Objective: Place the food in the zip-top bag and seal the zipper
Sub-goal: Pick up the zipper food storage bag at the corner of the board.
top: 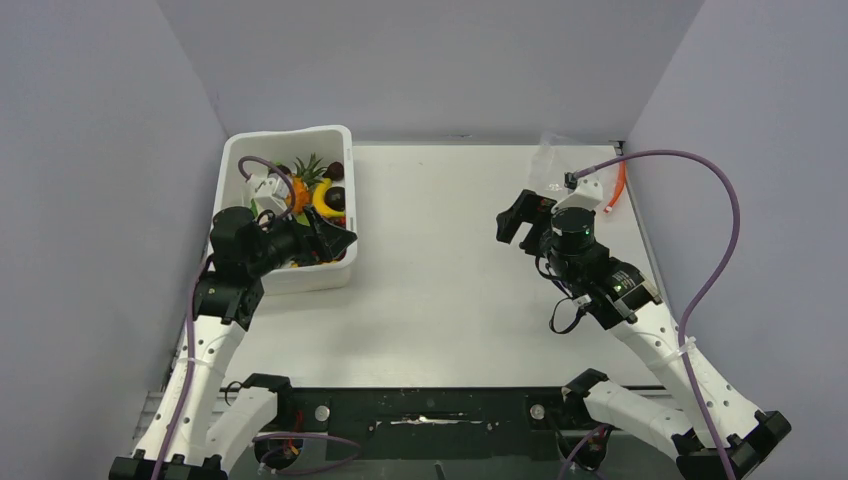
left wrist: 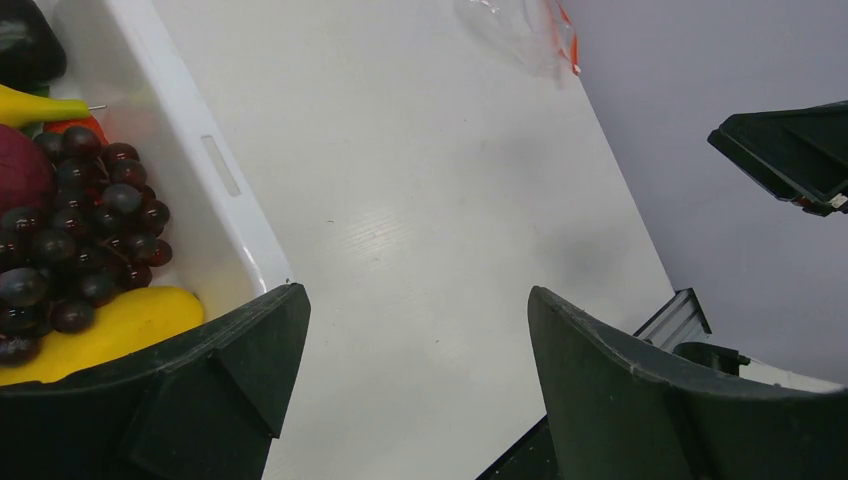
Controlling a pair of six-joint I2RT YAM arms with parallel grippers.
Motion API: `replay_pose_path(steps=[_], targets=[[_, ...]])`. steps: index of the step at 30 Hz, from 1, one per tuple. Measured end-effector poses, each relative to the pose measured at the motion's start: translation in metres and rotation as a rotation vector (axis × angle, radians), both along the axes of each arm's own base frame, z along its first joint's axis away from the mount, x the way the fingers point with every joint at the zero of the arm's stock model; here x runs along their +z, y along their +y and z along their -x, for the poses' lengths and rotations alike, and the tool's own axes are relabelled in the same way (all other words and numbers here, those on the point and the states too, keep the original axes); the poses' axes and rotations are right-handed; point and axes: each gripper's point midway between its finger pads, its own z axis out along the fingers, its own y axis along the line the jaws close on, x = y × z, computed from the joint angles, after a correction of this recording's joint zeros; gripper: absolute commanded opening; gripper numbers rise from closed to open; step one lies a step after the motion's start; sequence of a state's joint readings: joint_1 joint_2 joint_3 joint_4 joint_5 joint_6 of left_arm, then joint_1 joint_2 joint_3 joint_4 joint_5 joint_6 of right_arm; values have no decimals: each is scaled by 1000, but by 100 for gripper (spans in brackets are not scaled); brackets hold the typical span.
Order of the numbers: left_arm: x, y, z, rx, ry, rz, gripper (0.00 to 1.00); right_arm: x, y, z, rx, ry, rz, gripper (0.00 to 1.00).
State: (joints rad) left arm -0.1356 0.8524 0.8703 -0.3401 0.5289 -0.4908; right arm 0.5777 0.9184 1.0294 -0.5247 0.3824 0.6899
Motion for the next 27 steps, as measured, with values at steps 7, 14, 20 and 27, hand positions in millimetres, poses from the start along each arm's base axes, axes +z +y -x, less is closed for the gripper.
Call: replay_pose_path(steps=[7,14,20,27], targets=[[3,0,2,1,-9,3,81,-3,-3,-1,-22,5,-2,98],[2,0,1,1,-6,3,81,-13,-7,-9,-69,23,27,98],[-16,5,-9,19,32,-45,80,-27,-11,-32,-106,66,88,98],[-40,18,-16,84,80,-142,80,-46,-44,-71,-193,109,116,98]])
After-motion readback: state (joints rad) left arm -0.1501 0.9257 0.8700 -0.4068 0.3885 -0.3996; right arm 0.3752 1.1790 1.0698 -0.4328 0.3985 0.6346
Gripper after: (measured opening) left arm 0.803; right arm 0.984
